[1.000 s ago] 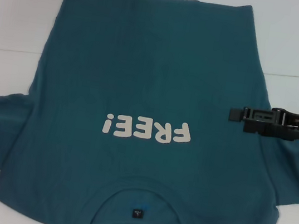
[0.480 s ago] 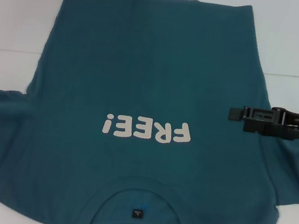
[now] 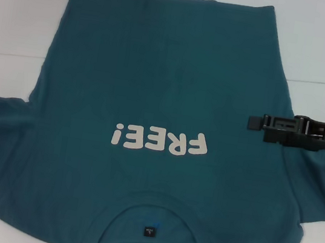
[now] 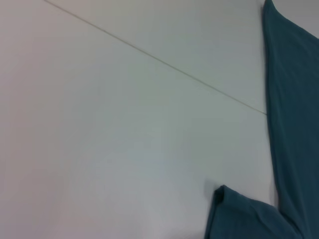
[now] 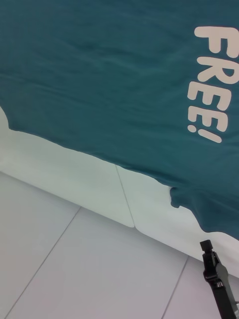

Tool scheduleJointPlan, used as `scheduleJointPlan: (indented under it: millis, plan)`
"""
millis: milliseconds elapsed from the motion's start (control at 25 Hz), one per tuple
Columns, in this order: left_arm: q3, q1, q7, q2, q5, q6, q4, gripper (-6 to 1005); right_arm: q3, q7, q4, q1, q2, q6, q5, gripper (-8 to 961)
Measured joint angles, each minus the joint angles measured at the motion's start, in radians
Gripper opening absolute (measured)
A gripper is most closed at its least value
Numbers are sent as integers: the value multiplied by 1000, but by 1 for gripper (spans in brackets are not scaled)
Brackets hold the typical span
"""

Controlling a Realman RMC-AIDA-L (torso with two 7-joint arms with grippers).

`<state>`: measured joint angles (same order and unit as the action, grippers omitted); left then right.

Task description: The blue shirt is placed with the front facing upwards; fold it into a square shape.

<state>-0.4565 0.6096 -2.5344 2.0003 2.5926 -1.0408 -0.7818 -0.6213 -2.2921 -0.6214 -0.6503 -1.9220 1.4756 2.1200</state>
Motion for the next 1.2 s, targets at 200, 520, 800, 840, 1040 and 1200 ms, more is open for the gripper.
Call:
scheduleJointPlan:
  millis: [200, 520, 800, 840, 1040, 1200]
  plan:
    - [3, -1, 0, 0, -2, -1, 0, 38, 0, 1, 0, 0, 0, 0, 0, 918]
    - [23, -26, 1, 6, -9, -14, -2, 39, -5, 12, 0, -6, -2, -4, 0, 918]
    - [36, -31, -2, 8, -11, -36, 0, 39, -3, 30, 0, -5, -8, -5, 0, 918]
    - [40, -33, -2, 8, -11, -41, 0, 40, -2, 32, 0, -4, -8, -5, 0, 918]
    - [55, -37, -2, 8, -11, -46, 1, 42, -3, 36, 0, -2, -9, -5, 0, 918]
    - [56, -37, 1, 8, -11, -47, 3, 44, -3, 39, 0, -3, -9, -5, 0, 918]
